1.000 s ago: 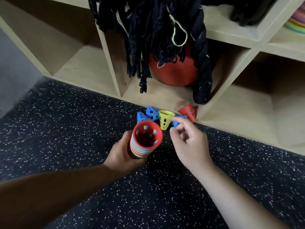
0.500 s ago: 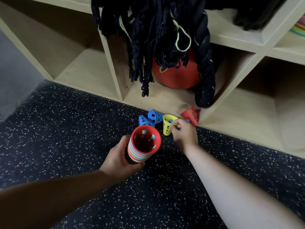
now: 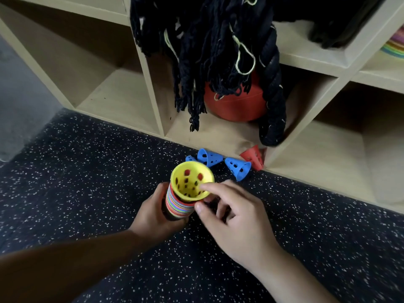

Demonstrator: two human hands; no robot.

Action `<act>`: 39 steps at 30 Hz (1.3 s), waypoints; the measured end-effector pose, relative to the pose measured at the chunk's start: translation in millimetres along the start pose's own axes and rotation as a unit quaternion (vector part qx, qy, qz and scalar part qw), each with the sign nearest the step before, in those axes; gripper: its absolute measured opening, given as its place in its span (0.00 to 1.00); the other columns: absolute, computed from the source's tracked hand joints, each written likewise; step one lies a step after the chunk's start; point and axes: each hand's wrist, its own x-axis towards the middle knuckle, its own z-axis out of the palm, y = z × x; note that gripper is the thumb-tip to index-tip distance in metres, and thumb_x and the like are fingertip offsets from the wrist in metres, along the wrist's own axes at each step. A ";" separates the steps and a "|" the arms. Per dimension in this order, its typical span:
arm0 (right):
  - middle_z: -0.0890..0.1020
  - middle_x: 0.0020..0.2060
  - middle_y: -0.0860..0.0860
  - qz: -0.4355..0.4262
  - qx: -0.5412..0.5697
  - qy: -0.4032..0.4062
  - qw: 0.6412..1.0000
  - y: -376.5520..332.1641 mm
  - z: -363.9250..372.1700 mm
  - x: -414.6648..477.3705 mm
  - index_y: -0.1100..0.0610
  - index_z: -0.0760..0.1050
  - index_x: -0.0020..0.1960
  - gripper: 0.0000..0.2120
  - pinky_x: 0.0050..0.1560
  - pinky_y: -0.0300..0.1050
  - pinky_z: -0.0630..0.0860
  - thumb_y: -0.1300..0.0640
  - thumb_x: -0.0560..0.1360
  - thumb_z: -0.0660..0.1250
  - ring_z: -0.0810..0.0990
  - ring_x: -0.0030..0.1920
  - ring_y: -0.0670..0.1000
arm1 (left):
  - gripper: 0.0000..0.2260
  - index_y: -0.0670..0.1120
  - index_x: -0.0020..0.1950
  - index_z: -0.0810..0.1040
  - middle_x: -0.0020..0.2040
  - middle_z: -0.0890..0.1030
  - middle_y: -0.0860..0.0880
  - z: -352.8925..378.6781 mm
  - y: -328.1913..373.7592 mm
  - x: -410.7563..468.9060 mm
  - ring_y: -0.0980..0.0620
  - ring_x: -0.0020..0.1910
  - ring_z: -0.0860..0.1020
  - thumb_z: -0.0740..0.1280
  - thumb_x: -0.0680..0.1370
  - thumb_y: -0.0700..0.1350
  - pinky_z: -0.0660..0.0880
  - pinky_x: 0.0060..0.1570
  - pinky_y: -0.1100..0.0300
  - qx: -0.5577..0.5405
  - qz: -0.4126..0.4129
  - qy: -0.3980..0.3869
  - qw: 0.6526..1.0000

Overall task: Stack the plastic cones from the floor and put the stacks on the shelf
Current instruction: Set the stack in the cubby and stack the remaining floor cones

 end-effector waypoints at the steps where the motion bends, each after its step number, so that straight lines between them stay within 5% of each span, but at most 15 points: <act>1: 0.78 0.42 0.44 -0.010 0.003 -0.006 1.000 5.1 2.0 0.0 0.52 0.80 0.61 0.15 0.34 0.33 0.69 0.53 0.75 0.70 0.75 0.33 0.49 | 0.32 0.60 0.60 0.71 0.51 0.83 0.63 -0.4 0.8 -1.2 0.62 0.49 0.82 0.82 0.62 0.47 0.77 0.49 0.69 0.000 0.000 0.004 1.000; 5: 0.79 0.39 0.46 0.030 -0.005 0.082 0.996 39.9 11.4 18.1 0.56 0.82 0.50 0.08 0.32 0.36 0.71 0.60 0.75 0.67 0.75 0.31 0.48 | 0.33 0.63 0.60 0.69 0.52 0.82 0.64 -4.9 -0.9 -4.5 0.62 0.51 0.82 0.82 0.63 0.43 0.77 0.49 0.70 -0.002 -0.003 0.004 1.000; 7: 0.80 0.42 0.44 0.056 -0.074 0.049 0.994 65.8 25.1 34.5 0.54 0.82 0.48 0.06 0.35 0.41 0.73 0.60 0.74 0.67 0.75 0.32 0.45 | 0.33 0.63 0.61 0.69 0.52 0.82 0.63 -8.2 -2.5 -4.8 0.61 0.52 0.82 0.81 0.62 0.47 0.78 0.51 0.67 -0.006 -0.009 0.000 1.000; 10: 0.80 0.49 0.44 0.100 -0.131 -0.050 0.985 98.2 51.6 56.6 0.51 0.80 0.55 0.09 0.40 0.42 0.72 0.57 0.75 0.68 0.76 0.39 0.44 | 0.32 0.63 0.59 0.69 0.53 0.81 0.64 -12.5 -2.2 -4.0 0.62 0.51 0.81 0.79 0.60 0.50 0.75 0.49 0.72 -0.003 -0.011 0.009 1.000; 16: 0.77 0.58 0.49 0.184 -0.183 -0.087 0.962 127.3 84.2 84.6 0.50 0.75 0.68 0.20 0.52 0.45 0.73 0.52 0.76 0.68 0.77 0.57 0.51 | 0.33 0.63 0.59 0.69 0.51 0.81 0.65 -20.4 -8.5 -4.4 0.63 0.50 0.81 0.82 0.63 0.40 0.76 0.48 0.72 0.014 -0.010 0.025 1.000; 22: 0.76 0.51 0.51 0.172 -0.219 -0.048 0.959 136.2 99.7 90.7 0.53 0.82 0.56 0.10 0.41 0.45 0.72 0.56 0.77 0.66 0.79 0.48 0.54 | 0.33 0.63 0.60 0.69 0.51 0.82 0.63 -28.4 -14.6 -6.2 0.61 0.50 0.82 0.81 0.62 0.44 0.78 0.50 0.66 0.004 -0.018 0.020 1.000; 32: 0.83 0.40 0.42 0.133 -0.044 0.179 0.974 58.0 38.0 81.6 0.52 0.83 0.51 0.06 0.45 0.42 0.78 0.59 0.75 0.71 0.79 0.38 0.43 | 0.32 0.60 0.61 0.71 0.51 0.83 0.60 -39.6 -21.4 -3.1 0.58 0.51 0.82 0.79 0.61 0.51 0.80 0.53 0.55 0.004 -0.029 0.030 0.999; 39: 0.81 0.34 0.38 0.167 0.085 0.115 0.976 -14.6 7.4 73.1 0.50 0.85 0.50 0.09 0.42 0.34 0.74 0.60 0.74 0.70 0.79 0.36 0.40 | 0.30 0.59 0.58 0.72 0.49 0.83 0.58 -28.2 -19.6 3.8 0.58 0.48 0.82 0.81 0.62 0.44 0.80 0.48 0.58 0.020 -0.012 0.031 0.999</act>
